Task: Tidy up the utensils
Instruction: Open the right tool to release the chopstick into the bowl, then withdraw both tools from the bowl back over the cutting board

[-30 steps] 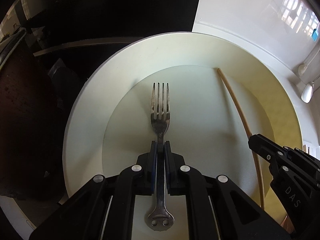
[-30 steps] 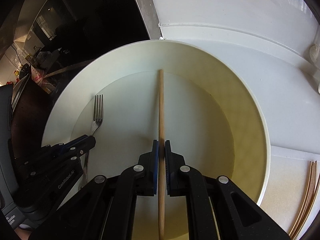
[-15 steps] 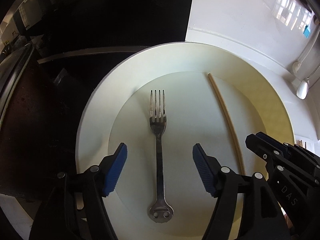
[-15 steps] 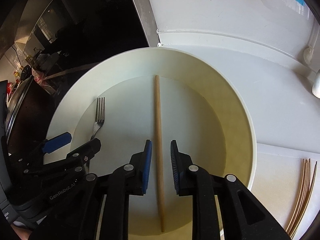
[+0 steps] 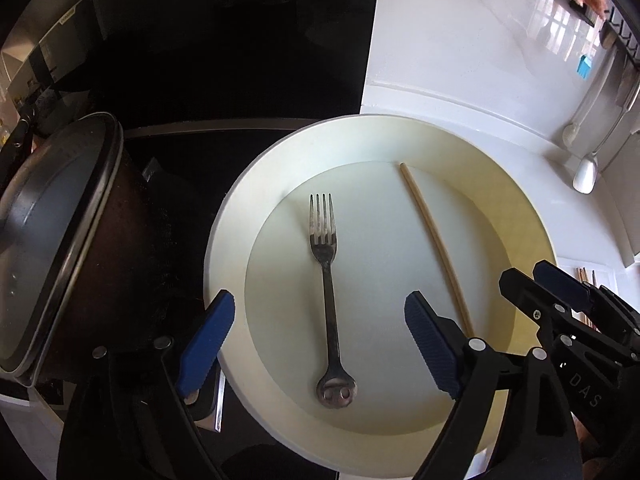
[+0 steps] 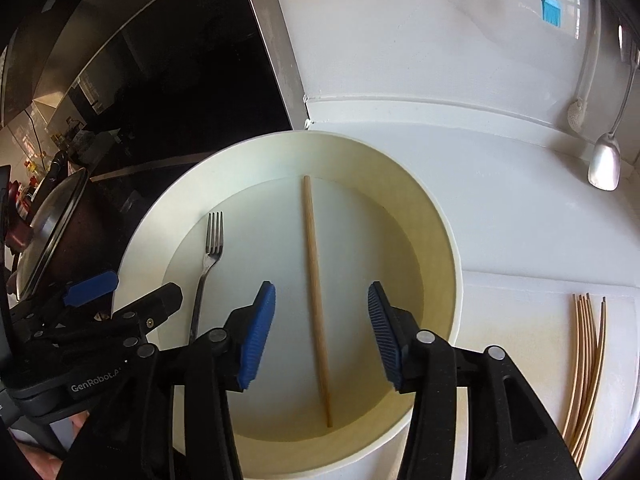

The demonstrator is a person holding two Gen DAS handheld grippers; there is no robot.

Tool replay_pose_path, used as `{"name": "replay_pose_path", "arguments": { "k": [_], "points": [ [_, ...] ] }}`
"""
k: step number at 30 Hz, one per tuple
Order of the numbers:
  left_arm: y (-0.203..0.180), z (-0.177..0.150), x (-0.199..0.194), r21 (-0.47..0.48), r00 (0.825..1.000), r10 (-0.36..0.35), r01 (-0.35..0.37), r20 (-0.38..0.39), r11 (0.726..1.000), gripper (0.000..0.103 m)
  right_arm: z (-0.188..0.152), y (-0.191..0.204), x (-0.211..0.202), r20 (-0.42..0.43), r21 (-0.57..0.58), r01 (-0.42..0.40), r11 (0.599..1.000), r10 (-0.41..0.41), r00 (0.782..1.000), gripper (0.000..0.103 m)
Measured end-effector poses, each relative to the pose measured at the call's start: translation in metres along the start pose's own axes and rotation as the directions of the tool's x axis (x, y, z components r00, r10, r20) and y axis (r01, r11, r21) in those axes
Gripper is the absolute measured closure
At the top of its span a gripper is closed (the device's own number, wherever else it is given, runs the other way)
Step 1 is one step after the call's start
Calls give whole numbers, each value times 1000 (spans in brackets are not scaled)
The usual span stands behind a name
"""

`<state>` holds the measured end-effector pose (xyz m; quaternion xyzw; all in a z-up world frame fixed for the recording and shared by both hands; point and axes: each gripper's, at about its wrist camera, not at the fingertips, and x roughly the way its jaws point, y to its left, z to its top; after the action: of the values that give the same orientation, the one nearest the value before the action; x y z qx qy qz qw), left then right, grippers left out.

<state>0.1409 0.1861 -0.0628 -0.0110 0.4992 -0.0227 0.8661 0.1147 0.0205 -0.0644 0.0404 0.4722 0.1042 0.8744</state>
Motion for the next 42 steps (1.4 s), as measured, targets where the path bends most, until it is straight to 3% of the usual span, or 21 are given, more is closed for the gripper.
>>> {"name": "replay_pose_path", "arguments": {
  "k": [7, 12, 20, 25, 34, 42],
  "points": [
    [-10, -11, -27, 70, 998, -17, 13, 66, 997, 12, -25, -17, -42, 64, 68, 62, 996, -66, 996, 47],
    [-30, -20, -43, 97, 990, -116, 108, 77, 989, 9, -56, -47, -73, 50, 166, 96, 981, -106, 993, 41],
    [-100, -37, -61, 179, 962, -254, 234, 98, 955, 7, -111, -121, -128, 36, 275, 241, 931, -261, 965, 37],
    [-150, -62, -67, 203, 958, -279, 260, 69, 944, 6, -141, -177, -155, 28, 324, 270, 907, -294, 955, 37],
    [-233, -119, -79, 94, 979, -199, 194, 42, 976, 6, -180, -261, -181, 46, 221, 216, 951, -232, 972, 37],
    [-272, -145, -85, 117, 993, -108, 102, 44, 988, 6, -182, -297, -170, 39, 195, 145, 970, -156, 987, 37]
  ]
}}
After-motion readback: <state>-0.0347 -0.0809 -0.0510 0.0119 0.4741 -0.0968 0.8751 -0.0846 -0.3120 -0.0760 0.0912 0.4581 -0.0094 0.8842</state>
